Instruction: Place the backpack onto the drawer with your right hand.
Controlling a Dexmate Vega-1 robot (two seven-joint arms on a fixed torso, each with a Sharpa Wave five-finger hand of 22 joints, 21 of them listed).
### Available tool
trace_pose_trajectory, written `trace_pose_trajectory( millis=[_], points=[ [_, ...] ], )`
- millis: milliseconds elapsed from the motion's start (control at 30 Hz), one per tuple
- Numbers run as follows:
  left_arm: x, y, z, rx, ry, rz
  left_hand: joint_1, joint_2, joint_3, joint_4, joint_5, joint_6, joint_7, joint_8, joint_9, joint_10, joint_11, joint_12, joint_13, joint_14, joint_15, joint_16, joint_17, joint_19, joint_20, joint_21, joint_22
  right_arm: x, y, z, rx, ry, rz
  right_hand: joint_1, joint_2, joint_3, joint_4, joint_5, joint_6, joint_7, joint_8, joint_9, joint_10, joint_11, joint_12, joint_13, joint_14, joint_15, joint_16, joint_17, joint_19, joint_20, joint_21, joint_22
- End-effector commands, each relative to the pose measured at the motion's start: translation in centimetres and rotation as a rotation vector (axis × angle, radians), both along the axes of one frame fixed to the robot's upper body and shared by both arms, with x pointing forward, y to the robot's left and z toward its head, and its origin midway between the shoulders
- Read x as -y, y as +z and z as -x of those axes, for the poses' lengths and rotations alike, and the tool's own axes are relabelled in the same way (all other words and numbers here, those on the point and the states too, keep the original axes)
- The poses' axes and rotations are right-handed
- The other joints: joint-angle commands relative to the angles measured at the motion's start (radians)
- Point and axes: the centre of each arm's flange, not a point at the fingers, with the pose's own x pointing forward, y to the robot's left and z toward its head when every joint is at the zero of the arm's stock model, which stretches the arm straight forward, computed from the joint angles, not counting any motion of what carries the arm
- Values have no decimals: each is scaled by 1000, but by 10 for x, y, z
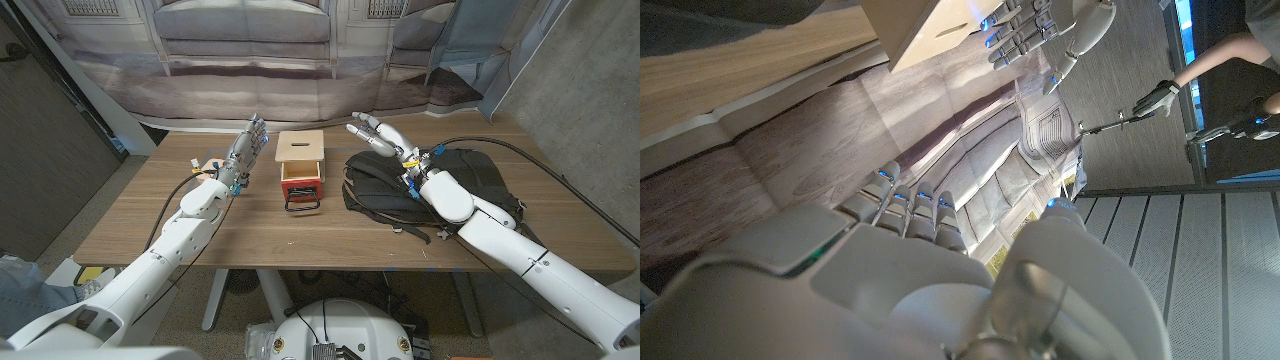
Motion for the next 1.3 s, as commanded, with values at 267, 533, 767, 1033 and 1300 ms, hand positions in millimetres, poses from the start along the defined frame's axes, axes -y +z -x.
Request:
trace_pose_trajectory(
  millis=[267, 533, 767, 1033, 1300],
  points=[
    [-1, 1, 0, 12, -4, 5, 4, 10, -7, 4, 2, 6, 2, -2, 3, 2, 3, 2, 3, -3, -1, -1, 4, -9, -14, -2, 6, -7, -1, 6, 43, -51, 56, 22, 1, 4, -14, -6, 3, -6, -2, 2, 4, 1, -7, 3, 5, -3, -3, 3, 9, -33, -7, 2],
    [-2, 2, 2, 12, 2, -1, 5, 10, -8, 4, 2, 6, 2, -2, 3, 2, 4, 2, 3, -3, 0, -2, 4, -10, -15, -2, 6, -10, -2, 8, 56, -75, 81, 30, 2, 7, -19, -6, 2, -8, -2, 2, 4, 0, -8, 3, 6, -3, -3, 3, 9, -30, -9, 2],
    [0, 3, 2, 18, -3, 2, 6, 11, -10, 4, 2, 7, 2, -2, 3, 2, 3, 2, 3, -4, 0, -2, 4, -11, -13, -2, 6, -11, -5, 11, 66, -107, 110, 44, 5, 12, -27, -6, 1, -7, -3, 2, 3, -2, -10, 4, 5, -2, -4, 2, 10, -26, -13, 2],
    [0, 1, 2, 13, -6, -1, 6, 12, -12, 3, 1, 6, 1, -3, 3, 2, 4, 2, 3, -4, 0, -2, 4, -11, -13, -2, 6, -14, -7, 16, 83, -151, 160, 60, 8, 18, -37, -6, -1, -9, -3, 2, 1, -2, -11, 4, 6, -3, -4, 2, 10, -23, -16, 1],
    [-1, 1, 4, 18, 0, -1, 7, 13, -13, 3, 1, 7, 1, -2, 3, 3, 3, 2, 3, -4, 0, -2, 4, -12, -13, -2, 6, -18, -6, 19, 96, -173, 188, 77, 10, 24, -47, -6, -2, -10, -3, 2, -1, -4, -12, 4, 6, -2, -4, 2, 10, -19, -20, 1]
  ],
)
